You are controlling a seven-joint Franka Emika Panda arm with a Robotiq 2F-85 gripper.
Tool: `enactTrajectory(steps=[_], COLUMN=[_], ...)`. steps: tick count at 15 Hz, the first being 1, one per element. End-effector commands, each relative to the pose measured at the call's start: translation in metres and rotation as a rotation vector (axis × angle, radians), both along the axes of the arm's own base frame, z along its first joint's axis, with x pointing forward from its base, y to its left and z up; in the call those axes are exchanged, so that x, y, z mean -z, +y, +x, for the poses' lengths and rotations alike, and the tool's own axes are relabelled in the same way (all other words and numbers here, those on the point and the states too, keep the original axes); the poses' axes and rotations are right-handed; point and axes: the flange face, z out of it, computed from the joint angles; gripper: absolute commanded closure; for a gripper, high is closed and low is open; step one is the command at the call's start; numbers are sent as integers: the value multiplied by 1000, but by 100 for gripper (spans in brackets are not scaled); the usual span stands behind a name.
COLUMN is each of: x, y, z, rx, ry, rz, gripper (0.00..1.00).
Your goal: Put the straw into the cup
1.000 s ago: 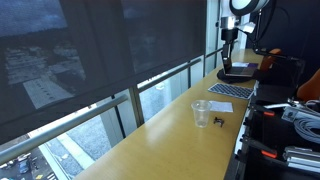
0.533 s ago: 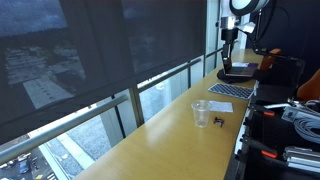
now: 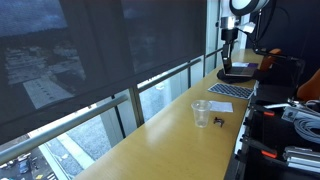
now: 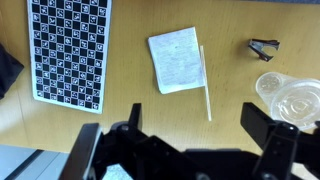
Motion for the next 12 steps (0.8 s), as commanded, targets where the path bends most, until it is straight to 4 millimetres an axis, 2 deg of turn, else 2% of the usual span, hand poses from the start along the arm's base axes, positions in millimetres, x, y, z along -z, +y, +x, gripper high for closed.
enactTrajectory(steps=[1,7,12], x=[-1,4,28], y=[0,0,-4], z=[0,1,12], rx=[0,-7,-46], ry=[1,1,-26], rz=[0,12,100], gripper=[0,0,0])
